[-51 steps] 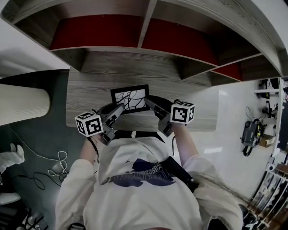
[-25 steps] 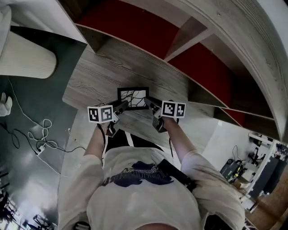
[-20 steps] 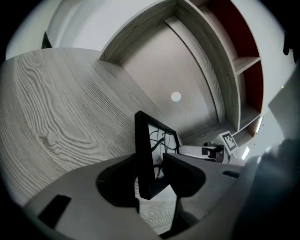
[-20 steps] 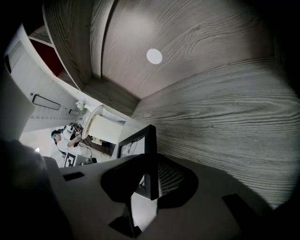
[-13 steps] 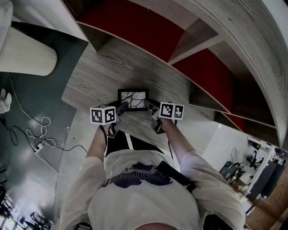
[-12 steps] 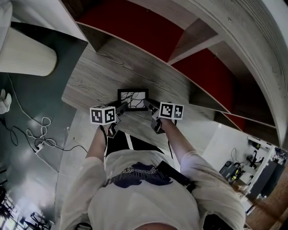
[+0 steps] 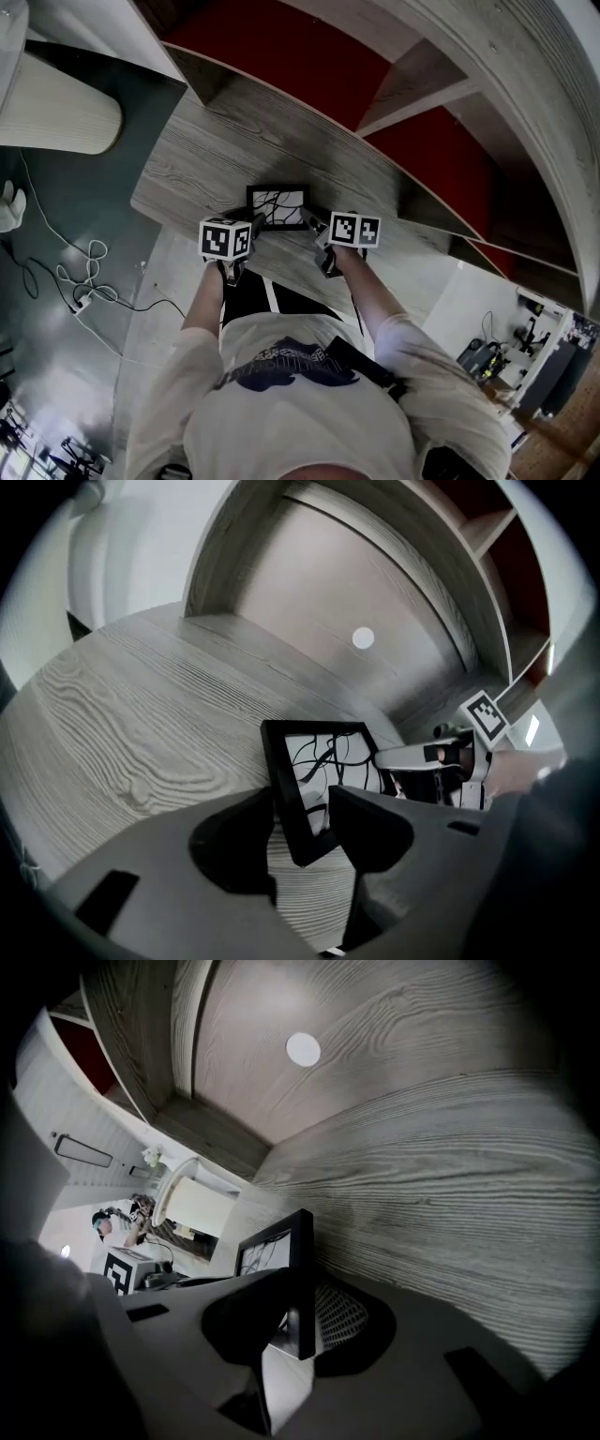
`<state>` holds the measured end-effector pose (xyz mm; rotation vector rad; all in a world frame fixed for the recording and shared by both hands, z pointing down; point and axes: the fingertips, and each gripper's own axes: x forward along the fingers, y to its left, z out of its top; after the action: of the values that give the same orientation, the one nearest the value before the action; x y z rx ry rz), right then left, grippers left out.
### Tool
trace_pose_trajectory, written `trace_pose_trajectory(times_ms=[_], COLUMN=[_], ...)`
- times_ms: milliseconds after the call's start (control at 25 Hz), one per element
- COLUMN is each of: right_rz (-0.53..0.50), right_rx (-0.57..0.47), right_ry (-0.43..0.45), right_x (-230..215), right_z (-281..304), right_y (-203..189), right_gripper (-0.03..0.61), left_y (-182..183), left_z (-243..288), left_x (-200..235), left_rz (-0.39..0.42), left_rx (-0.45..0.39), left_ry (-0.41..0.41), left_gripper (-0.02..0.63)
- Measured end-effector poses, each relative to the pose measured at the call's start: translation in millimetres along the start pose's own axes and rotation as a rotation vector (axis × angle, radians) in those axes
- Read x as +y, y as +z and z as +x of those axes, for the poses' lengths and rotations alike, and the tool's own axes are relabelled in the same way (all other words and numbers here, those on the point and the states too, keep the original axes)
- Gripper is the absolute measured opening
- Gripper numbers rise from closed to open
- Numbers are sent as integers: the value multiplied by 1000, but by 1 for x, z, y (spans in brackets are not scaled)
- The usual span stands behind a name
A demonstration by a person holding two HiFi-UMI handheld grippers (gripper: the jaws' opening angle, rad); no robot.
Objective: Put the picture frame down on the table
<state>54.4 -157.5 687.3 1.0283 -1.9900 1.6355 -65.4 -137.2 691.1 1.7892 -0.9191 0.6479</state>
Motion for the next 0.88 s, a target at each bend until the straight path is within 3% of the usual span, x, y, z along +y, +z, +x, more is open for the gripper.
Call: trace_pose_trajectory(times_ms=[560, 880], right_rz=[-33, -138], right_rx=[23, 53], right_ry=[-85, -222], right_x=[-8, -10], right_z=[8, 11], right_y=[0, 0], right_gripper=[78, 80], left_y=[-1, -2], left_z=[1, 2], left_x=[6, 6], left_rz=[16, 27], left_rx=[20, 23], left_ry=[16, 20], left_gripper=[171, 170])
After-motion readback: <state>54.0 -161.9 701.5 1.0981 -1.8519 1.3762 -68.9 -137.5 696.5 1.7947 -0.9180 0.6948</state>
